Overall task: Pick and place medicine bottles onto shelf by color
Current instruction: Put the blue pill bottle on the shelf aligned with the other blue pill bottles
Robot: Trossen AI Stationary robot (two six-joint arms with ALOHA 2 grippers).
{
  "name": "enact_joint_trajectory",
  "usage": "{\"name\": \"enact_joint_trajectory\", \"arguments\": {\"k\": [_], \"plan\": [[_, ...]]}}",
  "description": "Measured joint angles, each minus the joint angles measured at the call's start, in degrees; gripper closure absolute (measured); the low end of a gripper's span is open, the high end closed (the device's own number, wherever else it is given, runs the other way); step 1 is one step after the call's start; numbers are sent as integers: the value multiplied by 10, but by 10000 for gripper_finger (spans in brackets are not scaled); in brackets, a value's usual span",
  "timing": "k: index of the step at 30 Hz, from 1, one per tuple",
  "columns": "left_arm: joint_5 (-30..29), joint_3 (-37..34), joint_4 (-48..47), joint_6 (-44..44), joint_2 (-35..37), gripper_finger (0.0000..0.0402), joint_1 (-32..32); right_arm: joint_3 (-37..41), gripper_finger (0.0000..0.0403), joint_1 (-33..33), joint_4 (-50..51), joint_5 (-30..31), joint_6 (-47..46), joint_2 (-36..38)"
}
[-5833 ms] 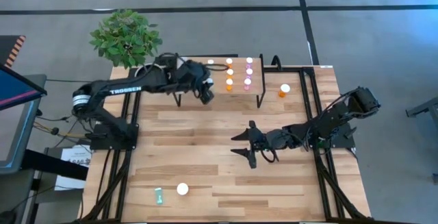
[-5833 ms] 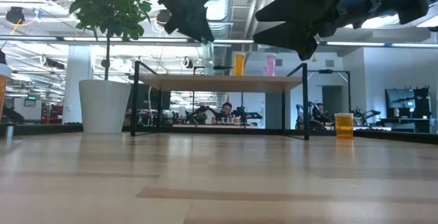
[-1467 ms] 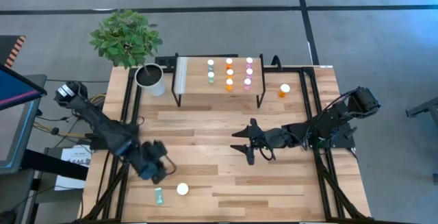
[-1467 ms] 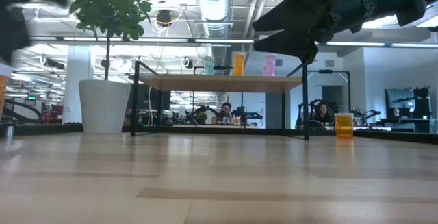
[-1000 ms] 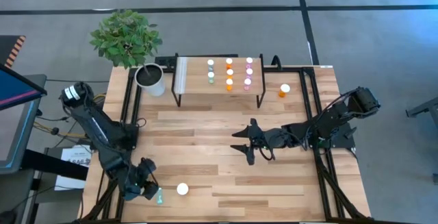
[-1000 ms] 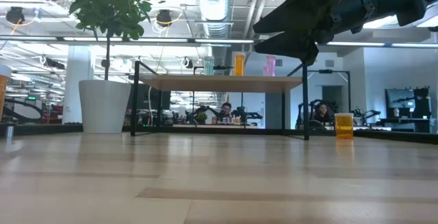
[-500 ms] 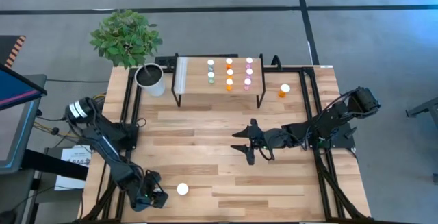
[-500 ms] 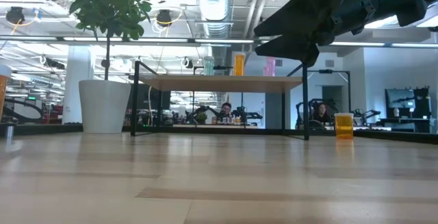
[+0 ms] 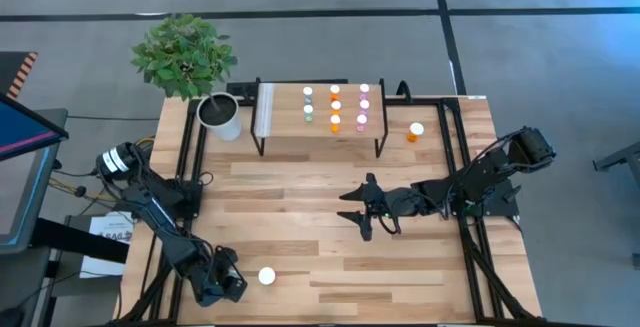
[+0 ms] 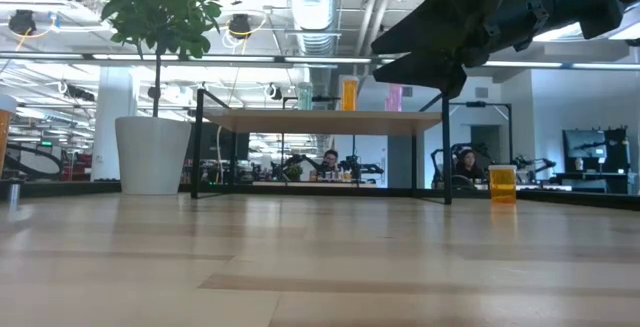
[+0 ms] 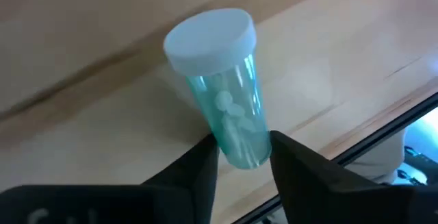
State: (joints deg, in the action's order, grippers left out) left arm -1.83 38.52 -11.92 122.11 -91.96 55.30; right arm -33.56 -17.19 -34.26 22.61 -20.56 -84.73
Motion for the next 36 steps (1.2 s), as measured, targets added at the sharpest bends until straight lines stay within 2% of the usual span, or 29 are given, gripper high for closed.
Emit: {"name": "enact_joint_trajectory", "arguments": {"k": [4,11,15,19,25,30,33,36], "plan": [[-16,-1,2,0,3,280,-1,0,148,0,0,0,0,0],[-74,-1,-28,15,11,241,-4,0,148,0,1,0,0,0],[-85,-1,-37,4,12,234,-10,0,148,0,4,0,0,0],[-85,-1,-42,-20,12,254,-15,0,148,1,6,0,0,0],[-101,-1,-53,-44,14,320,-16,0,148,1,7,0,0,0],[-180,-7,-110,-66,54,342,-19,0,148,1,10,0,0,0],[-217,-8,-169,-67,112,331,-18,0,148,1,10,0,0,0],[-292,-7,-234,-97,170,318,-17,0,148,1,5,0,0,0]]}}
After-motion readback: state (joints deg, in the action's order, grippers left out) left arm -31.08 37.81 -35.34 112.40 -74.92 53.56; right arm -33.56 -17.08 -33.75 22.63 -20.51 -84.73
